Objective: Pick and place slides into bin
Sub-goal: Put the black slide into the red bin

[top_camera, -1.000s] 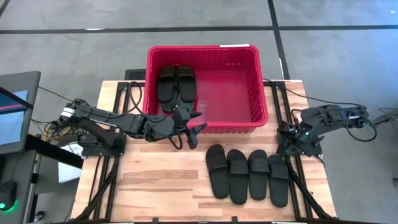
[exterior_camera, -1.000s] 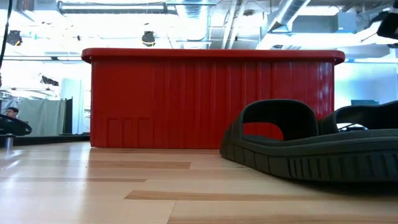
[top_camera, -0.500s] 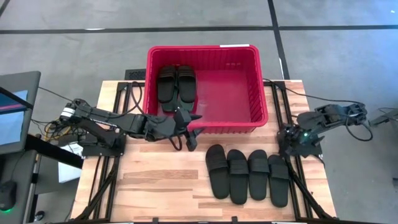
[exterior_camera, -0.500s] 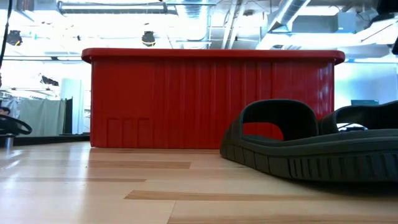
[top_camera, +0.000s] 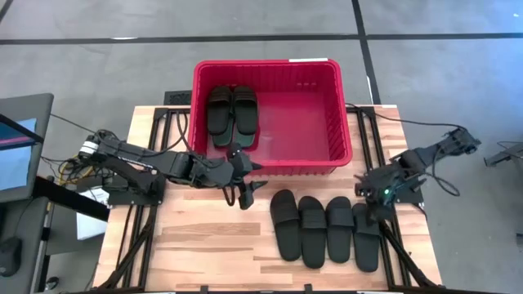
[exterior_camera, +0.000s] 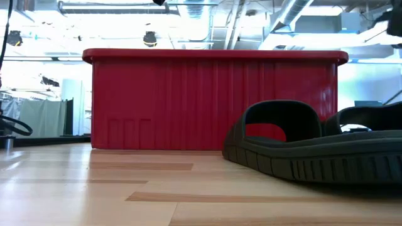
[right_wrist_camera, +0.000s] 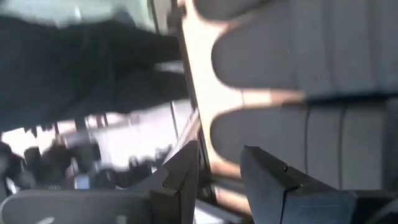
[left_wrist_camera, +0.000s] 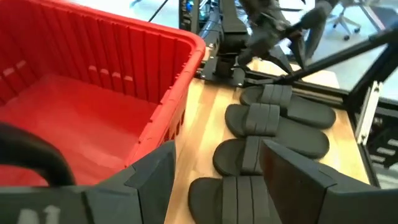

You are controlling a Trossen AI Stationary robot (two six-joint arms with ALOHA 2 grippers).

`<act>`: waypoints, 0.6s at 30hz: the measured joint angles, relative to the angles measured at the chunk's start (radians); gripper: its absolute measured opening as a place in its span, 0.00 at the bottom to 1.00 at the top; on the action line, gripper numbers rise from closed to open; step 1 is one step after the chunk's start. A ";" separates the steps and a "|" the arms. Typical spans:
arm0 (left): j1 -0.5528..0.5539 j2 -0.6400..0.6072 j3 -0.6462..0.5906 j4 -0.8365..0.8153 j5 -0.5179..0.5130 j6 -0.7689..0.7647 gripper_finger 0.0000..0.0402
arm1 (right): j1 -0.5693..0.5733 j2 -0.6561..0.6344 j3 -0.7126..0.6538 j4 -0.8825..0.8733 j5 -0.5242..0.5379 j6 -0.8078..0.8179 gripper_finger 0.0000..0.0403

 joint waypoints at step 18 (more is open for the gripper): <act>-0.011 0.101 0.000 0.057 -0.080 -0.273 0.55 | 0.384 0.111 0.114 0.219 0.156 0.101 0.26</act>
